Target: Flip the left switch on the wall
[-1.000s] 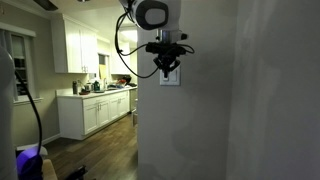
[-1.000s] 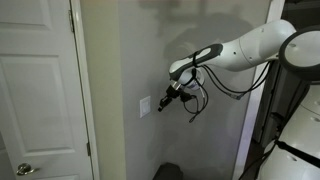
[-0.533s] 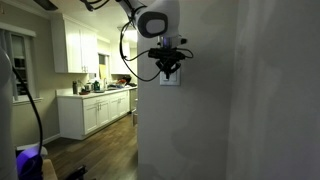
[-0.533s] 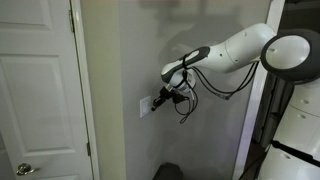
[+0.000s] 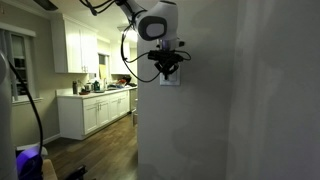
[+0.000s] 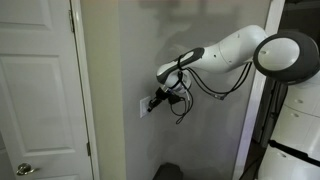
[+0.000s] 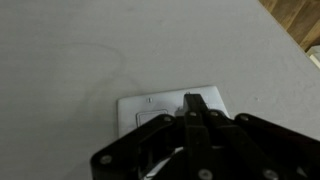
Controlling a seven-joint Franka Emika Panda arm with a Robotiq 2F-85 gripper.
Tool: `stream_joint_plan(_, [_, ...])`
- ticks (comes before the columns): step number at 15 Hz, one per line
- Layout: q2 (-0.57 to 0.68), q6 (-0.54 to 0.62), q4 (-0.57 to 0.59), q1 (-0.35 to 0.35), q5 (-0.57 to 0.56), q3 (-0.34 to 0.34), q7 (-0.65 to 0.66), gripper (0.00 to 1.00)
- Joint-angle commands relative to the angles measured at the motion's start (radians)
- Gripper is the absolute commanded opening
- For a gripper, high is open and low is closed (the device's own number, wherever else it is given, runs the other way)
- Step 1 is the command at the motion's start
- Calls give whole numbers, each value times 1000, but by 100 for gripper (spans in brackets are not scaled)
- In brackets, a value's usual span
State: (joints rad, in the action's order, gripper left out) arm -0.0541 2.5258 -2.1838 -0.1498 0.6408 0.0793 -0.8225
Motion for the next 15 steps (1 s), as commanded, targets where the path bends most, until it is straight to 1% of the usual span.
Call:
stream_joint_plan(1, [22,7,22,30,40,-39,-56,0])
stream_joint_plan(5, [41,19,36,34,52,-55,-59,0])
stream_joint_plan(9, [68,53,60,43,88,-71,-61,0])
stream_joint_plan(12, [59,46,52,51,92,-75,-64,0])
stream_joint_plan(15, [37,22,37,60,66,-73,-59,0])
